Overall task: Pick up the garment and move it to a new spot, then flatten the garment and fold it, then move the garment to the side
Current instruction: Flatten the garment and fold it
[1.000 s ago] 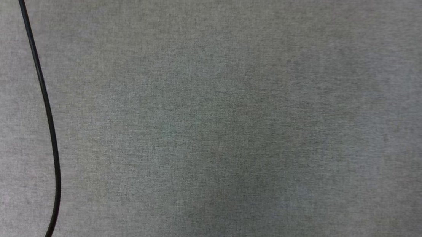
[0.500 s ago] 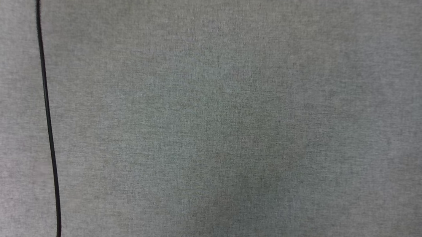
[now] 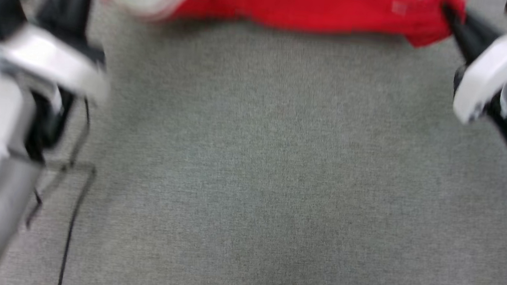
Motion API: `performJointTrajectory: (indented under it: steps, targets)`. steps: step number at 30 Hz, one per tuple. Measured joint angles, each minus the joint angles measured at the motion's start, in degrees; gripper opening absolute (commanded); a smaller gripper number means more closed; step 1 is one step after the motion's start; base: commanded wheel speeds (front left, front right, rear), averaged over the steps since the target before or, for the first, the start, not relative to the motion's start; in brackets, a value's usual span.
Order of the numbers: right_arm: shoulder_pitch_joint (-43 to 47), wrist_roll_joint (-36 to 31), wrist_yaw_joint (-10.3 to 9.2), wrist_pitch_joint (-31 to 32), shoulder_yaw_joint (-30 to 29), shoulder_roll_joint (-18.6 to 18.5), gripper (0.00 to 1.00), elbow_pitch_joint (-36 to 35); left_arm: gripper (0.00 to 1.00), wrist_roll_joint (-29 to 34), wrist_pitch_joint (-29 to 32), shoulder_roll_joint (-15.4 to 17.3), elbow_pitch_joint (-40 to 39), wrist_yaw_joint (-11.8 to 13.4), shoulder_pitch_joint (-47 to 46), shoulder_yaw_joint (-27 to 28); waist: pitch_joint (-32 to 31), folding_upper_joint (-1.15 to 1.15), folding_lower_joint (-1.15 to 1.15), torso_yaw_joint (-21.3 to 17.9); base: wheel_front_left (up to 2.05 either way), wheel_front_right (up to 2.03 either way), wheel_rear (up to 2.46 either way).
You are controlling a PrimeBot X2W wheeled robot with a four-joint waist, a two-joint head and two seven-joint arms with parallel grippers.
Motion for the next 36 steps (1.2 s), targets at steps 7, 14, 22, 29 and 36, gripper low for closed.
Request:
performJointTrajectory:
  steps: [7,14,22,29,36]
  targets:
    - [13.85,4.06,0.00,0.26,2.15,-3.43,0.00,-4.68,0.00,-1.81,0.00,-1.72,-3.53,1.81,19.15,-0.97,-6.85,0.00,-0.01,0.60,0.00,0.00,0.00]
    - [24.93,7.23,0.00,1.18,4.26,-7.17,0.00,-8.71,0.00,-5.12,0.75,-1.11,-6.08,3.44,35.09,-2.27,-13.94,0.00,-0.02,0.81,0.00,0.00,0.00]
    - [37.37,10.11,0.00,1.86,4.35,-11.16,0.00,-13.82,0.00,-10.31,3.52,-0.46,-9.88,5.46,48.86,-3.36,-20.45,0.00,-0.02,1.28,0.00,0.00,0.00]
    - [48.68,11.50,0.00,3.11,0.88,-14.29,0.00,-19.54,0.00,-15.48,8.64,1.72,-15.06,5.45,59.04,-4.92,-24.29,0.00,-0.01,1.56,0.00,0.00,0.00]
    - [57.38,11.80,-0.01,6.04,-4.27,-16.03,0.00,-24.40,0.00,-19.14,13.48,4.16,-19.47,5.82,64.30,-5.94,-25.16,0.00,-0.01,2.04,0.00,0.00,0.00]
